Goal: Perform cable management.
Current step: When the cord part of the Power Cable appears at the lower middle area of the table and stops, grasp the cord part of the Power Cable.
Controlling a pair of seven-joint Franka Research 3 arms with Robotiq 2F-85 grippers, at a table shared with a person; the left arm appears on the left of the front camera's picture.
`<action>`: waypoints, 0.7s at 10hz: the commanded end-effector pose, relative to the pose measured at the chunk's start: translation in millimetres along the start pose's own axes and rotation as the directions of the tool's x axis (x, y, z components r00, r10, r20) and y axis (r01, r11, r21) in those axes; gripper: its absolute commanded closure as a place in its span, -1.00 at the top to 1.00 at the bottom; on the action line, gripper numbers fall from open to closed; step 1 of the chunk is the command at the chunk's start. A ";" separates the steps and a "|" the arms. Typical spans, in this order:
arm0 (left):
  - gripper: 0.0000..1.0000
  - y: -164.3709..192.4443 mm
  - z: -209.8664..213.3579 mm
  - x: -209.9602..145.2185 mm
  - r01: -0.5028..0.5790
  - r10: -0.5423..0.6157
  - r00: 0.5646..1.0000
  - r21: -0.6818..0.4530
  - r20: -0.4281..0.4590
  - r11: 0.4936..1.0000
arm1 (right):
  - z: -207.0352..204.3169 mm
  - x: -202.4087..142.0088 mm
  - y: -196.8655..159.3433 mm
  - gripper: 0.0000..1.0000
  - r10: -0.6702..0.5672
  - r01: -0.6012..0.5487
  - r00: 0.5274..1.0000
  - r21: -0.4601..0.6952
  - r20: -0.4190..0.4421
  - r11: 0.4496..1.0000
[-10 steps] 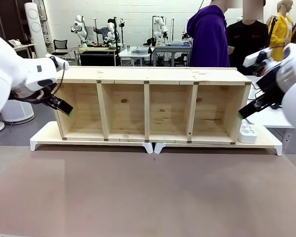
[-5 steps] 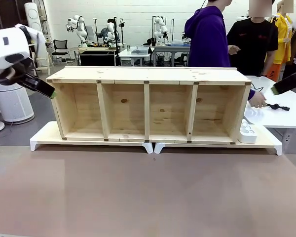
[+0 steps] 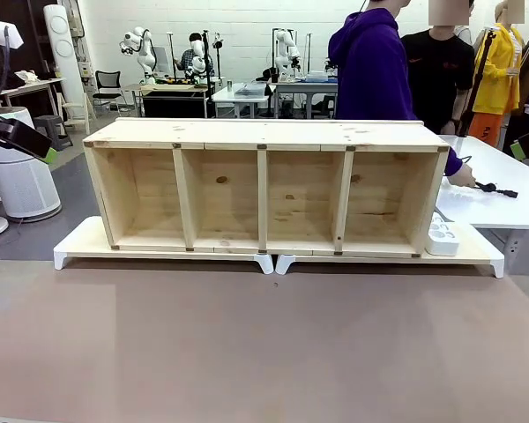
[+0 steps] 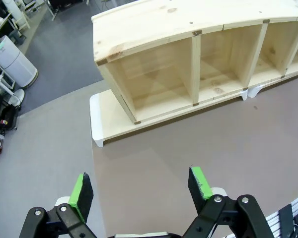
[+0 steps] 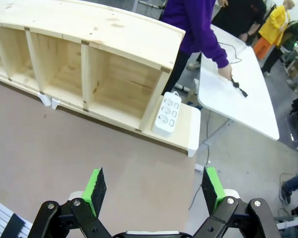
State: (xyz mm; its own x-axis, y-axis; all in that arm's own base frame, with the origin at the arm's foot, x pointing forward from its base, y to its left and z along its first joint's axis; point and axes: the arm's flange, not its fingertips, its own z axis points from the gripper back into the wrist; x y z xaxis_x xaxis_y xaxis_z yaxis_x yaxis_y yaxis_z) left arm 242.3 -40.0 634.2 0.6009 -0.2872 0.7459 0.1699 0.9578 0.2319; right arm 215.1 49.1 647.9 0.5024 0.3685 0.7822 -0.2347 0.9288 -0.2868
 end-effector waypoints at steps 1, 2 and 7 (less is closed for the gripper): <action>1.00 -1.8 -9.4 4.2 0.010 -0.010 1.000 -0.008 0.006 1.000 | 0.9 0.3 -1.8 1.00 -0.005 0.005 1.000 -0.002 0.007 1.000; 1.00 -1.8 -9.4 4.2 0.010 -0.010 1.000 -0.008 0.006 1.000 | 0.9 0.3 -1.8 1.00 -0.005 0.005 1.000 -0.002 0.007 1.000; 1.00 -1.8 -9.4 4.2 0.010 -0.010 1.000 -0.008 0.006 1.000 | 0.9 0.3 -1.8 1.00 -0.005 0.005 1.000 -0.002 0.007 1.000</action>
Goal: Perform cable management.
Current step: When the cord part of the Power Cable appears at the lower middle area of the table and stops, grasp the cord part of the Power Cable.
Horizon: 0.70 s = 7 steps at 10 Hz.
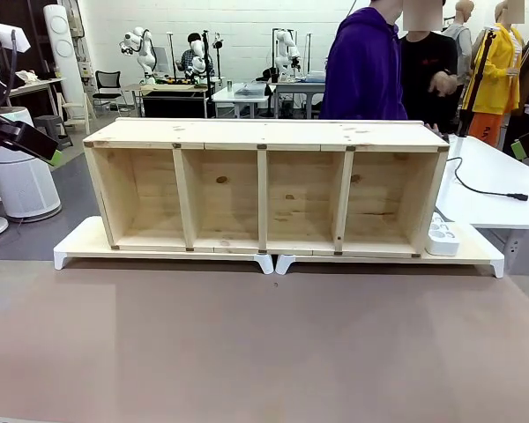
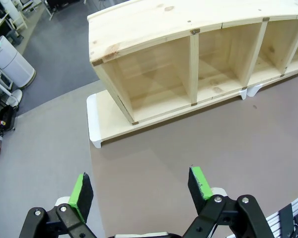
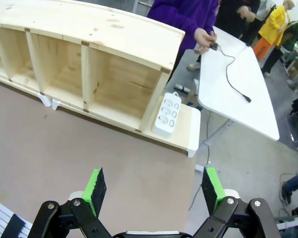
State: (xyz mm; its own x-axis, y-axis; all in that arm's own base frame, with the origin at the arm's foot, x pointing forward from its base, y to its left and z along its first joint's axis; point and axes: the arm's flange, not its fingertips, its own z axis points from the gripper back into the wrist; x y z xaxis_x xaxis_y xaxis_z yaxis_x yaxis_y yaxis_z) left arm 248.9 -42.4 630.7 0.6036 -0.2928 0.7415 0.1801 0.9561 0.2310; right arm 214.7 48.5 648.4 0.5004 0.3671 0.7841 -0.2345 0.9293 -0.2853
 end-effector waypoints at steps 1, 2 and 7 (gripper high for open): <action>1.00 0.2 -1.9 2.1 0.004 -0.004 1.000 0.000 0.011 1.000 | 0.3 0.3 -1.2 1.00 -0.003 0.003 1.000 -0.003 0.004 1.000; 1.00 0.2 -1.9 2.1 0.004 -0.004 1.000 0.000 0.011 1.000 | 0.3 0.3 -1.2 1.00 -0.003 0.003 1.000 -0.003 0.004 1.000; 1.00 0.2 -1.9 2.1 0.004 -0.004 1.000 0.000 0.011 1.000 | 0.3 0.3 -1.2 1.00 -0.003 0.003 1.000 -0.003 0.004 1.000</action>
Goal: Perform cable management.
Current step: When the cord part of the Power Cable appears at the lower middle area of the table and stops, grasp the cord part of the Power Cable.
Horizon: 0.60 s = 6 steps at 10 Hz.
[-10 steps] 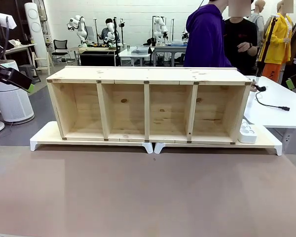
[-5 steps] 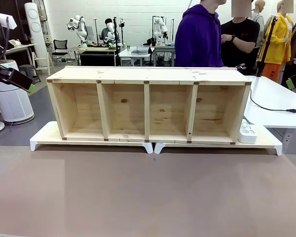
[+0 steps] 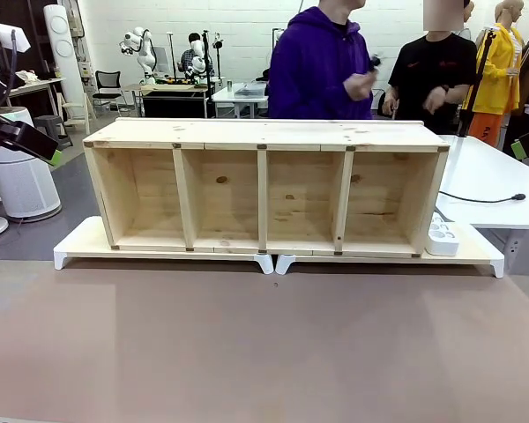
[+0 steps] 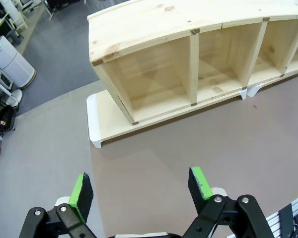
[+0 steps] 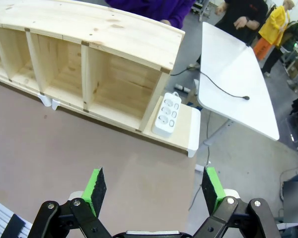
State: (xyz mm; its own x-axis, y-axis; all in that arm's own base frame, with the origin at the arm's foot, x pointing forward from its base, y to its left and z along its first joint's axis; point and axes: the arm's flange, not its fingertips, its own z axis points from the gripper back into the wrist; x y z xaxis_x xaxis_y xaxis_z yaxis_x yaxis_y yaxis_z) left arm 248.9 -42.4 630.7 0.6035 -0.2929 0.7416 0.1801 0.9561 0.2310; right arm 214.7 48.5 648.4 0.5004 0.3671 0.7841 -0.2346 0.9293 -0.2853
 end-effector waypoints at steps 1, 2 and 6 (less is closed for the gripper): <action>1.00 0.2 -1.9 2.1 0.004 -0.004 1.000 0.000 0.011 1.000 | 0.3 0.3 -1.2 1.00 -0.003 0.003 1.000 -0.003 0.004 1.000; 1.00 0.2 -1.9 2.1 0.004 -0.004 1.000 0.000 0.011 1.000 | 0.3 0.3 -1.2 1.00 -0.003 0.003 1.000 -0.003 0.004 1.000; 1.00 0.2 -1.9 2.1 0.004 -0.004 1.000 0.000 0.011 1.000 | 0.3 0.3 -1.2 1.00 -0.003 0.003 1.000 -0.003 0.004 1.000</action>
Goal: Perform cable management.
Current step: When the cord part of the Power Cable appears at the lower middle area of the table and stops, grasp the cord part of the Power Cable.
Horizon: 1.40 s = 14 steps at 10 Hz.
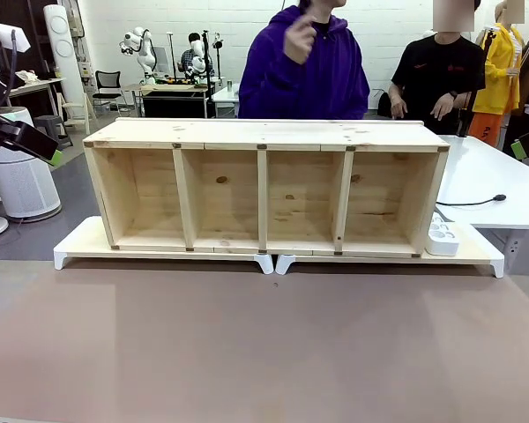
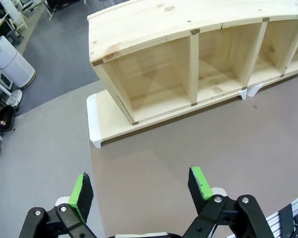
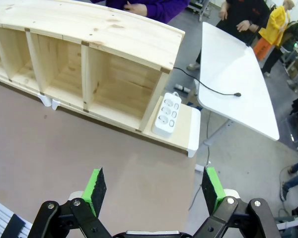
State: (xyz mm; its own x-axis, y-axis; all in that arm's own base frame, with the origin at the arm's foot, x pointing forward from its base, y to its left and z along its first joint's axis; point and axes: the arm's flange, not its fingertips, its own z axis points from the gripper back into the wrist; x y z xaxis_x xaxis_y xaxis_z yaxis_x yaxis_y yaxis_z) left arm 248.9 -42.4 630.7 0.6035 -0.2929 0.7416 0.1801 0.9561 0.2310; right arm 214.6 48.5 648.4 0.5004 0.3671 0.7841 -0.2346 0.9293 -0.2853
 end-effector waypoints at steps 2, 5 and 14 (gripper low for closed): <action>1.00 0.2 -1.9 2.1 0.004 -0.004 1.000 0.000 0.011 1.000 | 0.3 0.3 -1.2 1.00 -0.003 0.003 1.000 -0.003 0.004 1.000; 1.00 0.2 -1.9 2.1 0.004 -0.004 1.000 0.000 0.011 1.000 | 0.3 0.3 -1.2 1.00 -0.003 0.003 1.000 -0.003 0.004 1.000; 1.00 0.2 -1.9 2.1 0.004 -0.004 1.000 0.000 0.011 1.000 | 0.3 0.3 -1.2 1.00 -0.003 0.003 1.000 -0.003 0.004 1.000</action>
State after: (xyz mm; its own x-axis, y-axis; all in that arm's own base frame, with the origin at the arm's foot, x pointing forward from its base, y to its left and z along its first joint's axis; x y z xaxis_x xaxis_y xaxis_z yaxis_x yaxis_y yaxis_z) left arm 248.9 -42.4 630.7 0.6034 -0.2929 0.7417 0.1801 0.9561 0.2310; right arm 214.6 48.5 648.4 0.5004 0.3671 0.7841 -0.2346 0.9293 -0.2853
